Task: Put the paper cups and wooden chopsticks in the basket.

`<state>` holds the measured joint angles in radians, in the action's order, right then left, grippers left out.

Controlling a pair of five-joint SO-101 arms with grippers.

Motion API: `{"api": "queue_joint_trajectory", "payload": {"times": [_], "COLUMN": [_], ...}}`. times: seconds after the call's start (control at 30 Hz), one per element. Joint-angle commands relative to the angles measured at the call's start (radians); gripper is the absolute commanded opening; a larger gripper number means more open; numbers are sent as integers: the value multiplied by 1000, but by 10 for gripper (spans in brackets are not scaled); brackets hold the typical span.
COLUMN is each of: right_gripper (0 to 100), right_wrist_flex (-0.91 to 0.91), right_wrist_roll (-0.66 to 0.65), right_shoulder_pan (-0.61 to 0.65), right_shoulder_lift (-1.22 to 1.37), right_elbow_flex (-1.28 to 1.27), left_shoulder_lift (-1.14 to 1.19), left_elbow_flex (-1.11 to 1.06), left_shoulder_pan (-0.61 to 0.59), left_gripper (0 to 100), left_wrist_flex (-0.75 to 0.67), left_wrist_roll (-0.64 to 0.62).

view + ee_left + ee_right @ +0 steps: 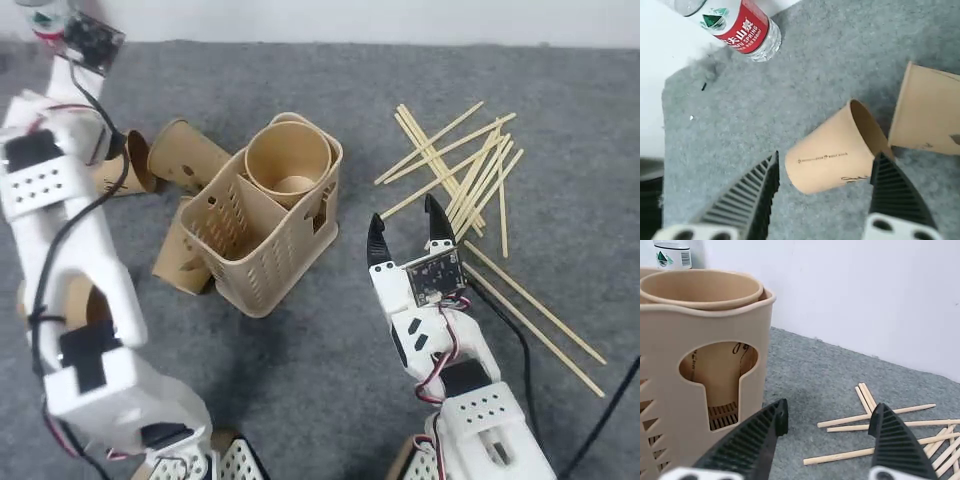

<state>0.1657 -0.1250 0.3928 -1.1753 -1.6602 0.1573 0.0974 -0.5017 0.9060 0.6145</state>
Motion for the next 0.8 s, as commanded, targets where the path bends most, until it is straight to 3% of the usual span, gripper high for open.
{"api": "queue_joint_trajectory", "payload": {"times": [0.0,0.3,0.77], "right_gripper": [270,270,270], "right_wrist_flex": [-4,-4,2], "right_wrist_roll": [-15,-17,-18], "right_shoulder_pan": [-10,-16,-16], "right_shoulder_lift": [-5,-13,-13], "right_elbow_flex": [-18,-15,-15], "left_shoulder_lift": [91,287,569], "left_elbow_flex": [44,363,676], "left_shoulder_pan": [12,106,66], "left_gripper": [279,278,231], "left_wrist_flex": [-34,181,187], "left_wrist_roll": [-6,-163,-193]}}
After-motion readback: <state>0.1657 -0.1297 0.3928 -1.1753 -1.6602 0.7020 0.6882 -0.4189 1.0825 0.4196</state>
